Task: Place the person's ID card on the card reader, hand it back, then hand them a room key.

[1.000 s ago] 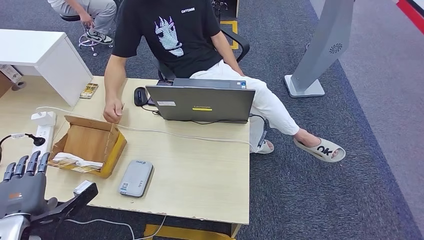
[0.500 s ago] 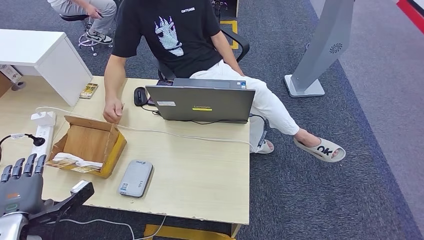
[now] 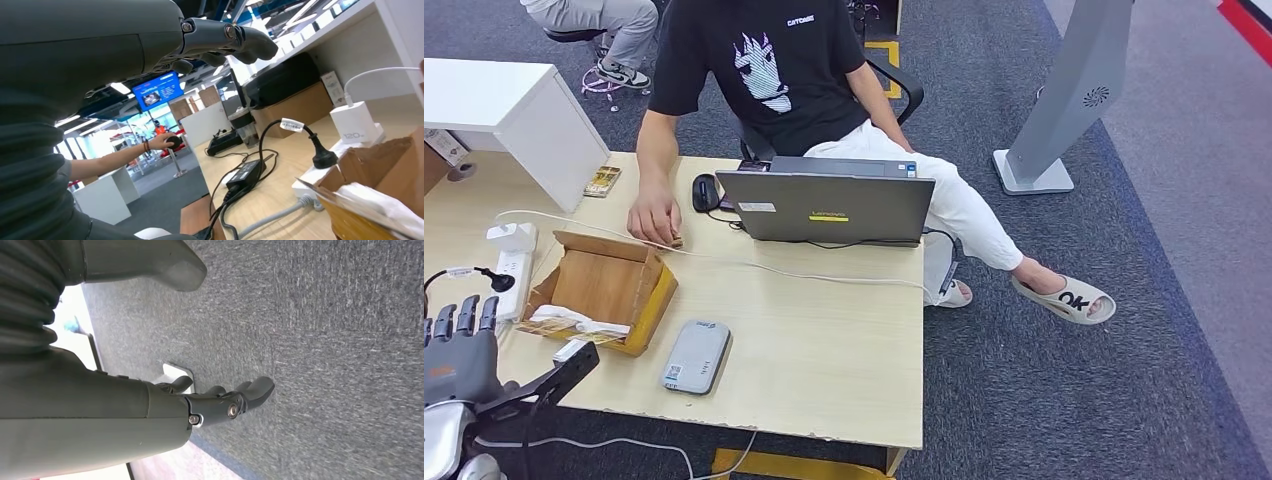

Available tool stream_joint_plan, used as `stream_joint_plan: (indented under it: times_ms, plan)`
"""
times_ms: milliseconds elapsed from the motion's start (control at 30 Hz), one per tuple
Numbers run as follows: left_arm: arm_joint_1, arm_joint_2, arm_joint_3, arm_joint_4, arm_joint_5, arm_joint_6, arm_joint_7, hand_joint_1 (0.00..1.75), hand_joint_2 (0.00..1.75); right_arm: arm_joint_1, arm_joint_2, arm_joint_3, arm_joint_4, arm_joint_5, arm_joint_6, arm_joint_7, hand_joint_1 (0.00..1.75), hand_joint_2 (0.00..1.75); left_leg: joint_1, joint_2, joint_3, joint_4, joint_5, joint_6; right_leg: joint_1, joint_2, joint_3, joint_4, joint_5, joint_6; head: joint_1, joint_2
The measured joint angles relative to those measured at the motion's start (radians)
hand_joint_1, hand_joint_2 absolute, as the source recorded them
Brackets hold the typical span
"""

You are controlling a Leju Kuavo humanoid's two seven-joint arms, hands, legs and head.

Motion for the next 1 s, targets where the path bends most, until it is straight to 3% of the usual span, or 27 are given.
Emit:
stream_joint_plan:
  times_ms: [267,533,733,1000]
  plan:
    - [-0.070,0.067,-0.117,0.160,0.000,0.061,0.064,0.00,1.75,-0.004,0.000,-0.013,0.016,0.032,0.012,-0.028,0.00,1.75,0.000,0.000,0.000,0.000,0.000,0.000,0.000,0.000,0.000,0.000,0.000,0.000,0.000,0.000]
    - [-0.090,0.091,-0.206,0.217,0.000,0.099,0.043,0.00,1.75,-0.005,0.000,-0.027,0.026,0.040,0.017,-0.039,0.00,1.75,0.000,0.000,0.000,0.000,0.000,0.000,0.000,0.000,0.000,0.000,0.000,0.000,0.000,0.000]
    - [-0.105,0.050,-0.221,0.237,0.000,0.125,-0.111,0.00,1.75,-0.006,0.000,-0.029,0.031,0.049,0.018,-0.042,0.00,1.75,0.000,0.000,0.000,0.000,0.000,0.000,0.000,0.000,0.000,0.000,0.000,0.000,0.000,0.000]
    - [-0.109,0.005,-0.264,0.257,0.000,0.145,-0.161,0.00,1.75,-0.006,0.000,-0.031,0.035,0.051,0.021,-0.050,0.00,1.75,0.000,0.000,0.000,0.000,0.000,0.000,0.000,0.000,0.000,0.000,0.000,0.000,0.000,0.000]
